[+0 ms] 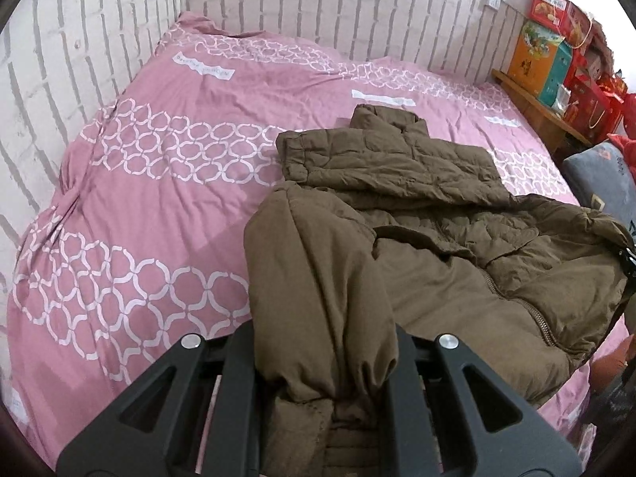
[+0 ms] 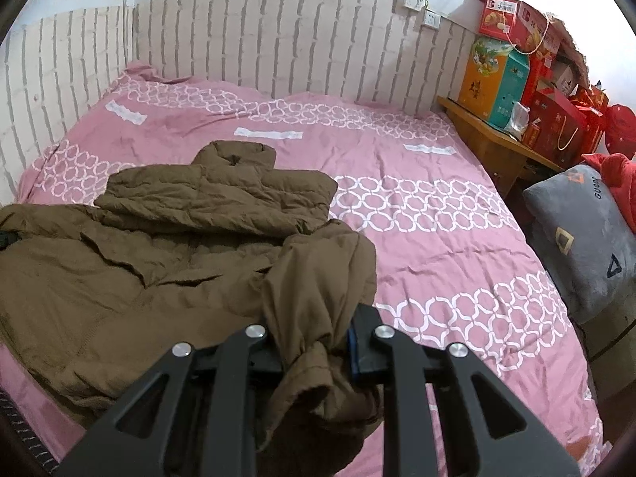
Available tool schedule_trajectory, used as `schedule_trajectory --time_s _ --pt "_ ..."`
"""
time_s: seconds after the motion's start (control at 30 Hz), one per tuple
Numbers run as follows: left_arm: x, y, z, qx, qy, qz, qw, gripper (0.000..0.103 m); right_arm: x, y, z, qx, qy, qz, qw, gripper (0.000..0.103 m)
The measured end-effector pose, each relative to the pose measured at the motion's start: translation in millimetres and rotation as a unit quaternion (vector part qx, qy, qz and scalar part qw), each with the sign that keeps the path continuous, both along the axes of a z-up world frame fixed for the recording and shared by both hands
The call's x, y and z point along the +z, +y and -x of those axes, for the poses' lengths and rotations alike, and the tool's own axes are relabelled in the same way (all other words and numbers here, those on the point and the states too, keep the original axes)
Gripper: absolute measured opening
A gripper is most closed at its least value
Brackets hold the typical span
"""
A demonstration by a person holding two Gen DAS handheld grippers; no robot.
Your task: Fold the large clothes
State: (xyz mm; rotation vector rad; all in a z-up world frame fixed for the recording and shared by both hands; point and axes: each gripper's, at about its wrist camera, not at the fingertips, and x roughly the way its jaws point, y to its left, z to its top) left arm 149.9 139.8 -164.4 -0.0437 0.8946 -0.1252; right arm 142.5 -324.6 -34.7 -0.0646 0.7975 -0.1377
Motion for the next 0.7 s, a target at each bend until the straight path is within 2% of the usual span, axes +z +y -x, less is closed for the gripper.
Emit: schedule_trajectory --time_s 0.13,0.2,0.27,0.33,0.53,0.7 --pt "4 1 -17 0.009 0.043 0.001 0.999 0.011 1 -1 -16 0.01 -0.003 -0.001 1.0 0.02" --pt "11 -6 -23 0.003 0.043 -0.019 0.9989 0.011 1 -2 -25 0.015 -0.009 -0.002 1.0 0.02" --pt "16 -16 -32 -0.01 0.036 -0.054 0.9978 0.011 0 -2 -33 0.018 -0.013 -0.003 1.0 0.02" --pt "21 -22 -41 -0.019 0.029 -0.064 0.9973 0.011 -2 -5 -44 0.018 -0.017 -0.01 1.0 0.02" --pt "36 -33 -73 -0.007 -0.028 -0.051 0.9983 0.012 -3 -24 -75 0.012 -0.026 -0.036 0.999 0.02" --pt "37 -49 -115 -0.02 -0.048 -0.057 0.997 0.012 -5 -38 -112 0.016 -0.021 -0.032 0.999 0.02"
